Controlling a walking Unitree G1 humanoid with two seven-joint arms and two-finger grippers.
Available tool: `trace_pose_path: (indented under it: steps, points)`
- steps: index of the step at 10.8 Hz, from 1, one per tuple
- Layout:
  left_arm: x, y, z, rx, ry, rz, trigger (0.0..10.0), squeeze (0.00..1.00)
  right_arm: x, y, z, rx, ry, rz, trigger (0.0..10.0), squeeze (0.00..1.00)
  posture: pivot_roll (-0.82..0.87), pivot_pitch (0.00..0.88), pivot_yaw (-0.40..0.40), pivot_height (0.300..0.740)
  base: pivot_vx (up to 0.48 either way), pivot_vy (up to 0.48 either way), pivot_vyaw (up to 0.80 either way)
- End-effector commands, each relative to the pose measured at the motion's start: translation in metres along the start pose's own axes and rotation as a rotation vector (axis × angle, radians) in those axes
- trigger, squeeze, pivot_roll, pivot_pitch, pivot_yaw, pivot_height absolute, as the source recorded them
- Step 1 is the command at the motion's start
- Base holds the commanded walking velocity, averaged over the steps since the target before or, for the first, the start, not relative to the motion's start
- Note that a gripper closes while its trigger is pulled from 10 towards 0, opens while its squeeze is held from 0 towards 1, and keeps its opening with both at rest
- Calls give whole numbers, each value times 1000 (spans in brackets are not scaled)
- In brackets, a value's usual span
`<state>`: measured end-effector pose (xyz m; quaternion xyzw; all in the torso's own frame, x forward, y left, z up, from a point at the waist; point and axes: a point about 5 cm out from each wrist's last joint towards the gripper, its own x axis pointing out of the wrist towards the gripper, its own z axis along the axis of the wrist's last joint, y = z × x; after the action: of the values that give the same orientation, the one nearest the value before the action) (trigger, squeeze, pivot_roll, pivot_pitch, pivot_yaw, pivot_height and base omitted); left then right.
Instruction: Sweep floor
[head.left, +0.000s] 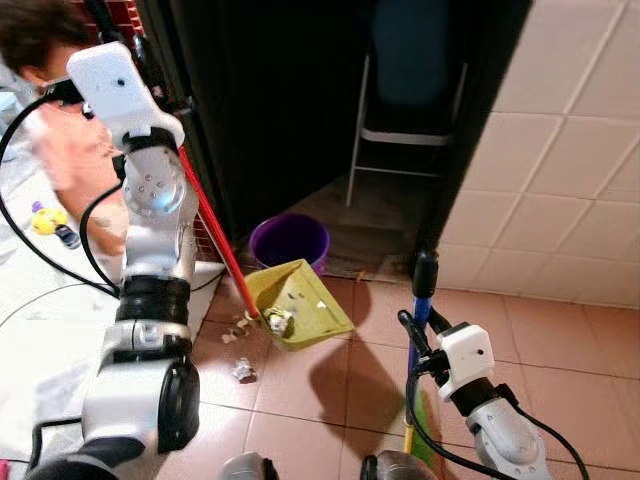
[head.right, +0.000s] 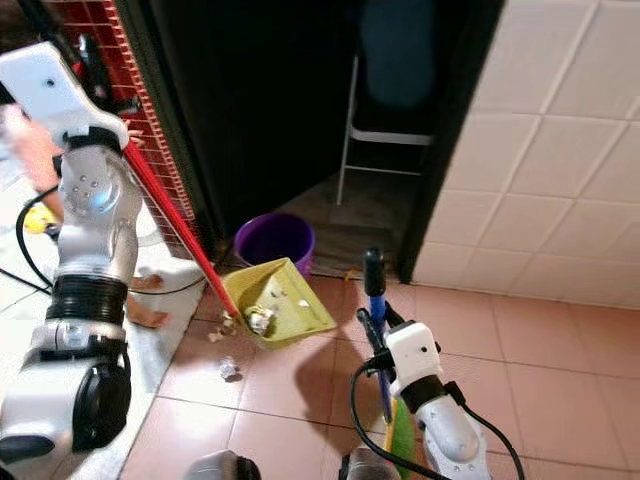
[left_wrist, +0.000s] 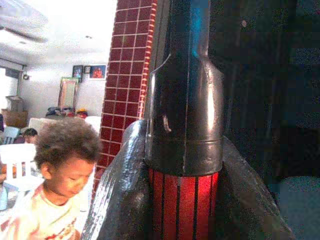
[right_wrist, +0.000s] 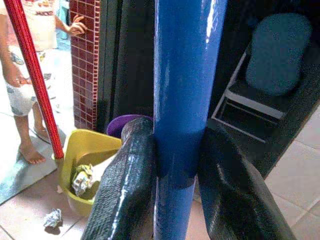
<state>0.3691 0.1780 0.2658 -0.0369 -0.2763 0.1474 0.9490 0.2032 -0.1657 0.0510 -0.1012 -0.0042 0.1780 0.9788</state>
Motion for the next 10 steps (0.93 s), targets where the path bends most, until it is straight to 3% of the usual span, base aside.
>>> trace_pose_path:
  steps: [1,3,4,7,10]
  points:
    - [14,2,28,-33,-126,26,10000,0,2,1,4,-6,-28,7,10000,0,-152,0,70,740,0,0,0]
    - [28,12,38,-2,-168,128,10000,0,3,2,4,-9,-30,14,10000,0,-160,0,73,740,0,0,0]
    - [30,10,40,2,-181,136,10000,0,4,3,5,-10,-33,15,10000,0,-164,0,77,740,0,0,0]
    - [30,-1,37,12,-190,96,10000,0,3,6,7,-30,-48,29,10000,0,-169,0,82,740,324,0,0]
    - [30,-1,36,14,-194,97,10000,0,3,6,8,-22,-52,20,10000,0,-168,0,82,740,410,0,0]
